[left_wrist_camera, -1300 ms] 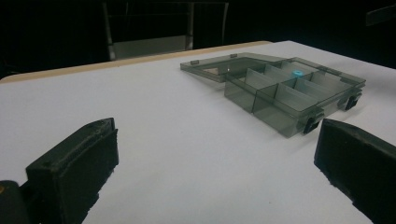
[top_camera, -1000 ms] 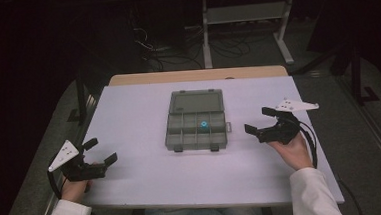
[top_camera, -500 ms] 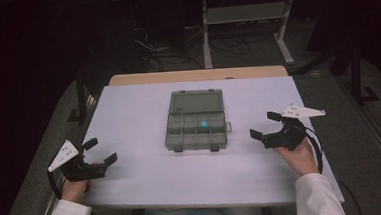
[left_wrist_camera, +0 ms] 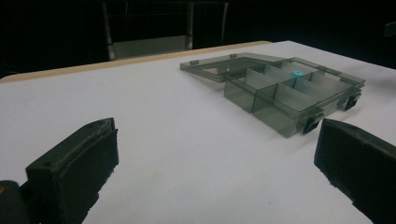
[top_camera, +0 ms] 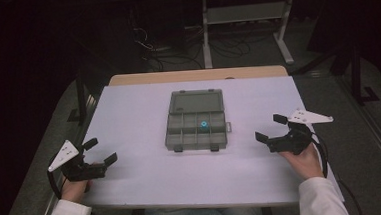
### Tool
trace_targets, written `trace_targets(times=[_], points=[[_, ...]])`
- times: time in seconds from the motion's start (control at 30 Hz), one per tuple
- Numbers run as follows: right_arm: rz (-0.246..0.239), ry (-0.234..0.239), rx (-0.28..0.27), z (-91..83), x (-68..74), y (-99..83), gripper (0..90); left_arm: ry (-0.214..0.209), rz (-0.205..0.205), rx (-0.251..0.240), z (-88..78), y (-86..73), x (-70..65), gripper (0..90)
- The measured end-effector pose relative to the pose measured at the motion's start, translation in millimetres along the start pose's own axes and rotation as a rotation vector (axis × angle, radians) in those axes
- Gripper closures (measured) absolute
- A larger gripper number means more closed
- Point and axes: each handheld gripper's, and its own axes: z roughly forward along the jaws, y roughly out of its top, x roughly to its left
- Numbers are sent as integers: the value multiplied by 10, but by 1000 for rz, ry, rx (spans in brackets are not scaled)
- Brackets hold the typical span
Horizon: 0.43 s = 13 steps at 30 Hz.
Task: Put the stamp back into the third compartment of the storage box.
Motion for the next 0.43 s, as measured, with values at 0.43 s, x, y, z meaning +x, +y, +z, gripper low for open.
trace_targets(times=[0.43], points=[[-1, -19, 1, -72, -16, -119, 0, -2, 4, 0, 0, 3, -5, 0]])
